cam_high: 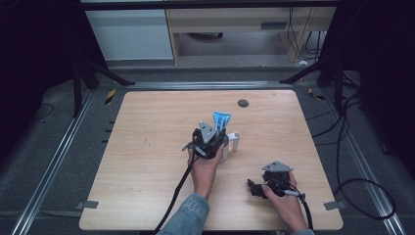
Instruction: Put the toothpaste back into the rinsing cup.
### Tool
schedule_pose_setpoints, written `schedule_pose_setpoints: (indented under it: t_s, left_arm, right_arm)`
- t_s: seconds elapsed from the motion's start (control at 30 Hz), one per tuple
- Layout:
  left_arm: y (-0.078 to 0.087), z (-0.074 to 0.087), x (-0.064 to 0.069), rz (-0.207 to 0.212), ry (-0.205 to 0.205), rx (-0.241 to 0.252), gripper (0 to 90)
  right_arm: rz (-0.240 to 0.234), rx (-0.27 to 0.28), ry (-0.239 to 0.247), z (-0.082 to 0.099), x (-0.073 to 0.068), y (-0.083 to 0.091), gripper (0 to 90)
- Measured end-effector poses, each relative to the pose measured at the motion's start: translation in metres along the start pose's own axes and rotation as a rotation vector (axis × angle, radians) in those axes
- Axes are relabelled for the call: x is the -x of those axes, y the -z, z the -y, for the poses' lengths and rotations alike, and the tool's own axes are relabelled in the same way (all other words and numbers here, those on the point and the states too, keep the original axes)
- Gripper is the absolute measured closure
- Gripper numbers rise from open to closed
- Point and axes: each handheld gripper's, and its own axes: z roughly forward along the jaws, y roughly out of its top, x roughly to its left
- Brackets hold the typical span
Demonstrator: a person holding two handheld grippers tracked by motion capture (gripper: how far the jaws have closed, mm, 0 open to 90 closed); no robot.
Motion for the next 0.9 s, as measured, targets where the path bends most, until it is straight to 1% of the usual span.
schedule_pose_setpoints:
  t_s: [0.13, 0.23, 0.33, 0.43, 0.57, 0.7, 0.9]
  left_arm:
    - [-0.0008, -0.0008, -0.0005, -0.001, -0.001, -0.003, 69.1]
    - [-0.0017, -0.0015, -0.0012, 0.001, 0.006, -0.006, 69.0]
    - [-0.0025, -0.0022, -0.0014, 0.003, 0.001, -0.010, 68.8]
    - [-0.0035, -0.0032, -0.0011, 0.005, 0.008, -0.015, 68.7]
    - [-0.0043, -0.0035, -0.0025, 0.003, 0.002, -0.022, 68.1]
    - [-0.0048, -0.0036, -0.0025, 0.005, 0.008, -0.028, 67.0]
    - [-0.0050, -0.0037, -0.0026, 0.002, 0.005, -0.036, 66.5]
  right_arm:
    - [-0.001, 0.001, 0.000, 0.0000, 0.0000, -0.0001, 4.3]
    - [-0.001, 0.001, -0.002, 0.0000, -0.0001, -0.0001, 4.3]
    - [-0.001, 0.001, -0.001, 0.0000, 0.0000, -0.0001, 4.3]
    - [-0.001, 0.001, -0.002, 0.0000, -0.0001, -0.0001, 4.3]
    - [-0.001, 0.000, -0.002, 0.0000, -0.0001, -0.0001, 4.3]
    - [-0.001, 0.000, -0.002, 0.0000, -0.0001, -0.0001, 4.3]
    - [-0.001, 0.000, -0.002, 0.0000, -0.0001, -0.0001, 4.3]
